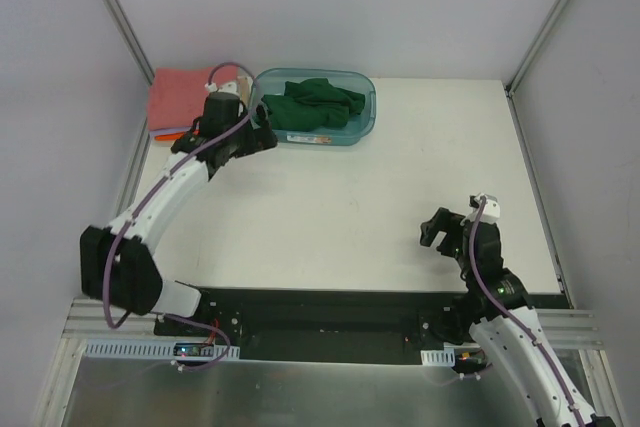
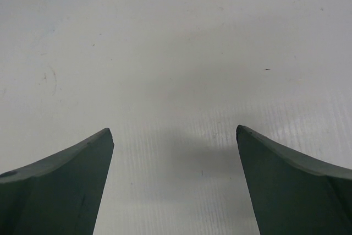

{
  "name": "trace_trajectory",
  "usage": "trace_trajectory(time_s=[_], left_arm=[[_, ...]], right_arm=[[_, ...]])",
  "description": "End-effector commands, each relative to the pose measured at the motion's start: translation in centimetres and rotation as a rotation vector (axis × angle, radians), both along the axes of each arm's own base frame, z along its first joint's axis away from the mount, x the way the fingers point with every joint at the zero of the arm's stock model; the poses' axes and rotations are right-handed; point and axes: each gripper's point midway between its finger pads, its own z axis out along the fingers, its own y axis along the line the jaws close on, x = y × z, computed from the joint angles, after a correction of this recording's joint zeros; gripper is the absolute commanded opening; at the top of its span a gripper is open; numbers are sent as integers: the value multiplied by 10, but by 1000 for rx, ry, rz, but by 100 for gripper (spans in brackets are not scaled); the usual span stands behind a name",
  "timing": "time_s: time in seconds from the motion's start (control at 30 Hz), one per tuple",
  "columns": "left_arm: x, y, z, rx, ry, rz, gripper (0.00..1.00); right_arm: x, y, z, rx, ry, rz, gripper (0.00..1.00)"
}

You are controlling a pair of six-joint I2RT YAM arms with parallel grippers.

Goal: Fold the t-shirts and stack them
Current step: Grab crumpled tshirt from bin with the left arm

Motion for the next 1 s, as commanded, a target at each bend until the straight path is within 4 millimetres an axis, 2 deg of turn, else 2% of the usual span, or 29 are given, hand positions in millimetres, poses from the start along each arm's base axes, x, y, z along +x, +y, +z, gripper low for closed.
trace_trajectory(time_s=[0.0,0.03,0.07,0.1,0.17,0.2,0.27,0.3,0.33,0.4,0.5,0.6,0.77,0.8,0.83,0.9,0.97], left_arm=[[75,-32,14,-7,-37,-122,99],[91,-40,9,-3,-25,-153,99],[109,-47,15,1,-42,-184,99],[126,-53,7,13,-31,-200,99],[165,-58,16,36,-52,-184,99],[179,-58,4,61,-39,-178,99],[209,-55,-2,103,-46,-136,99],[221,-54,-13,131,-42,-125,99],[233,-54,-13,141,-58,-114,99],[251,-54,-28,148,-59,-82,99],[267,-57,-59,130,-27,-39,99],[270,-61,-87,66,29,23,99],[277,-81,-116,-61,83,38,96],[278,-83,-127,-75,100,47,92],[279,-90,-130,-116,106,35,86],[281,-98,-139,-166,122,37,70],[284,-108,-138,-227,117,7,53]], right_arm=[[12,8,35,61,-84,4,96],[13,9,36,69,-84,3,96],[14,11,38,73,-86,8,96],[14,12,38,75,-82,14,96],[15,13,37,76,-77,15,96],[16,13,35,73,-72,13,96],[16,12,33,67,-67,13,96],[16,12,32,64,-62,11,96],[16,11,29,61,-55,8,96],[16,12,28,61,-50,10,96],[17,13,28,67,-51,13,96],[19,14,29,69,-58,15,96],[19,19,29,75,-74,49,96],[19,20,29,82,-80,56,96],[18,21,30,84,-82,60,96],[18,20,33,83,-98,57,96],[16,16,33,78,-103,43,96]])
